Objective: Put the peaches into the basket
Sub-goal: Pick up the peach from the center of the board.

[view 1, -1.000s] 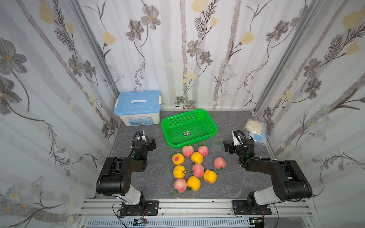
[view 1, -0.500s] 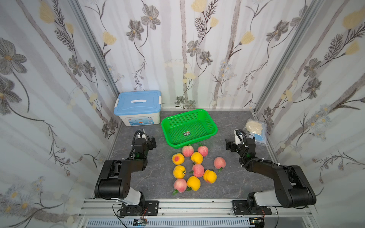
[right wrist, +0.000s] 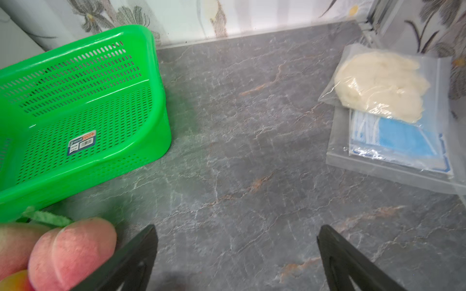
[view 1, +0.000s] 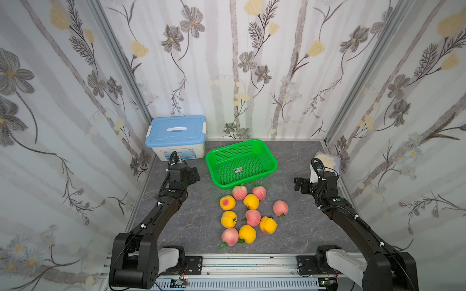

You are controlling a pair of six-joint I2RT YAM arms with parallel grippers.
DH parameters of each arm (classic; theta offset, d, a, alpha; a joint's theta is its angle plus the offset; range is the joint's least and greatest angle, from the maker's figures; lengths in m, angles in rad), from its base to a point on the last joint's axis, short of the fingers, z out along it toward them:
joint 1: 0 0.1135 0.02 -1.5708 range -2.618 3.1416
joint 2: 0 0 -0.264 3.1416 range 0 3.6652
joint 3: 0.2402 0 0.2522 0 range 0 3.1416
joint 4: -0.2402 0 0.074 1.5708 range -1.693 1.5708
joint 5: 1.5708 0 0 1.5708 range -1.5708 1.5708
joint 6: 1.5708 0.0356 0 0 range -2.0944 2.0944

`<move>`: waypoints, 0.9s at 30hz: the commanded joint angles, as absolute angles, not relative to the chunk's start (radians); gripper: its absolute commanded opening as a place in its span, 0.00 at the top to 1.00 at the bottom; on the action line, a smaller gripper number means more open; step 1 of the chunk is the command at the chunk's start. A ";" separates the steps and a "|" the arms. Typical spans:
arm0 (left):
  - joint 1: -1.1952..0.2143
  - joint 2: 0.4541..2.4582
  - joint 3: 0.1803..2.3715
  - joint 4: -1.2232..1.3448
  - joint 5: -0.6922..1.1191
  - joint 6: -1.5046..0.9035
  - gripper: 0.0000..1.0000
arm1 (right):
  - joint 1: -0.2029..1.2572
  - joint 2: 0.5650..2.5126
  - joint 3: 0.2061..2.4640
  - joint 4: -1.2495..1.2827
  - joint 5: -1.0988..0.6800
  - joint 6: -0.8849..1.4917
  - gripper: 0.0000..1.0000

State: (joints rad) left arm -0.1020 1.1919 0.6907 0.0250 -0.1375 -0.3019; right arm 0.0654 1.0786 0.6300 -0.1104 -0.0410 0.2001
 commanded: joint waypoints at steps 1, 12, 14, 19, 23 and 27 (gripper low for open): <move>-0.107 1.131 0.669 -0.121 -0.009 -0.492 0.00 | 0.067 1.115 0.682 -0.352 -0.196 0.258 0.00; -0.154 0.898 0.562 -0.247 0.166 -0.741 0.00 | 0.140 1.131 0.699 -0.561 -0.365 0.271 0.00; -0.172 0.912 0.563 -0.258 0.192 -0.769 0.00 | 0.171 1.132 0.703 -0.587 -0.365 0.271 0.00; -0.241 0.994 0.649 -0.355 0.202 -0.750 0.00 | 0.241 1.132 0.702 -0.632 -0.365 0.271 0.00; -0.298 1.047 0.720 -0.423 0.201 -0.719 0.00 | 0.266 1.133 0.703 -0.655 -0.365 0.271 0.00; -0.319 1.081 0.745 -0.458 0.197 -0.685 0.00 | 0.295 1.171 0.721 -0.665 -0.365 0.271 0.00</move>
